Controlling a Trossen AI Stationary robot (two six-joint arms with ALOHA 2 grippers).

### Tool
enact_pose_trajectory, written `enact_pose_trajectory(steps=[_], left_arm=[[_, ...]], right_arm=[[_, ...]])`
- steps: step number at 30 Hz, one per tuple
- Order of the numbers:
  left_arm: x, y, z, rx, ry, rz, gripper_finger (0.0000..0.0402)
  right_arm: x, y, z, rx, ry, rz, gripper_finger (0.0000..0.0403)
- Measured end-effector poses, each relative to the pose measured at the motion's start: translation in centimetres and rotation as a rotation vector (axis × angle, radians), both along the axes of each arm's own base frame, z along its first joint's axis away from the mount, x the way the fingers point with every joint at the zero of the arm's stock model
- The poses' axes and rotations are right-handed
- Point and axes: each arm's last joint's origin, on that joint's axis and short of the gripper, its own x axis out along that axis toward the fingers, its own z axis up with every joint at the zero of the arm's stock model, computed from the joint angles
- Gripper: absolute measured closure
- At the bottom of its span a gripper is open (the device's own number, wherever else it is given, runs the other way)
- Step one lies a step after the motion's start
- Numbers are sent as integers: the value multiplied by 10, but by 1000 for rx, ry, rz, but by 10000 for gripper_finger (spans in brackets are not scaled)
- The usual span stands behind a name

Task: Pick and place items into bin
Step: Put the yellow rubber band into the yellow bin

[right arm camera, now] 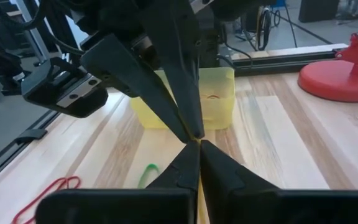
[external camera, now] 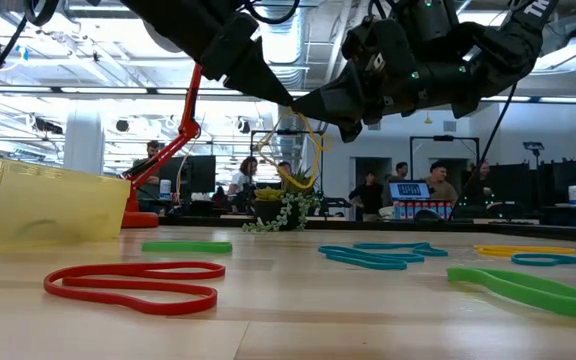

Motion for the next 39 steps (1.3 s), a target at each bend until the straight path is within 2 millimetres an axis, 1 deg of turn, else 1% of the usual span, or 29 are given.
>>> enact_pose_trajectory(steps=[3, 9, 12, 18, 21, 24, 27, 29, 33, 36, 39], left_arm=[[0, 0, 0, 0, 0, 1, 399], [0, 1, 0, 16, 1, 22, 400], [-2, 2, -2, 40, 26, 46, 401], [-5, 2, -4, 57, 49, 76, 401], [-12, 2, 2, 109, 50, 130, 401], [-26, 3, 10, 143, 71, 199, 401], [-46, 3, 26, 115, 118, 237, 401], [-59, 4, 39, 37, 144, 257, 401], [-91, 6, 57, -166, 308, 261, 401], [-112, 8, 58, -333, 472, 284, 401], [-127, 9, 51, -440, 620, 371, 401]], right_arm=[[0, 0, -1, 0, 15, -1, 384], [-1, 0, -4, 1, 47, -1, 341], [-1, -1, -4, 1, 49, -3, 326], [-1, -1, -4, 1, 48, -4, 319], [-2, -1, -7, 2, 73, -4, 319], [-3, -1, -10, 3, 105, -4, 319], [-4, -1, -12, 4, 136, -4, 319], [-4, -1, -13, 4, 147, -4, 319], [-5, -1, -15, 5, 163, -4, 319], [-5, -1, -15, 5, 169, -4, 319], [-5, -1, -16, 5, 176, -4, 319]])
